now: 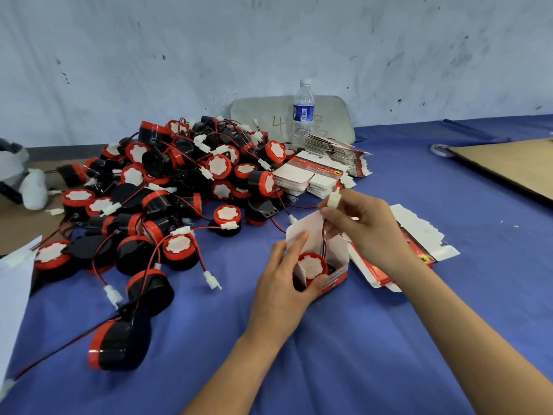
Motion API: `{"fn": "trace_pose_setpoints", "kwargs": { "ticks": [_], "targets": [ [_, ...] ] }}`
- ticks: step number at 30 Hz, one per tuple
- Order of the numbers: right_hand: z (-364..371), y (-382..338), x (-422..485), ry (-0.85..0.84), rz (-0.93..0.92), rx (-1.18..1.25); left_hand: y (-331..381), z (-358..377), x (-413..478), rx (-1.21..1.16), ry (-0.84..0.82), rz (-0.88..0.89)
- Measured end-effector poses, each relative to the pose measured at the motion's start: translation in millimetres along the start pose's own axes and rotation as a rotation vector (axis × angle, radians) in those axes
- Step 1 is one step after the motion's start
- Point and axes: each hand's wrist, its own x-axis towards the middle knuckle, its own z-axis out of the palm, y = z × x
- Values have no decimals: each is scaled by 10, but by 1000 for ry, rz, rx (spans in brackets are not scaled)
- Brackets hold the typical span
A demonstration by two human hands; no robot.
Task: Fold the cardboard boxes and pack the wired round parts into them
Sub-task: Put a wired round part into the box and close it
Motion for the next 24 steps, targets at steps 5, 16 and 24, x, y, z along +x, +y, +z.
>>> {"fn": "trace_pose_setpoints", "kwargs": {
  "ticks": [5,16,24],
  "targets": [
    [36,60,-118,-3,-83,-203,-25,27,-1,-37,3,-12],
    [272,21,-292,-399,-65,-1169,-46,98,-3,-116,36,-43],
    [404,31,-190,-359,91,-1075,-43,114,-20,-93,48,-27]
  ]
}}
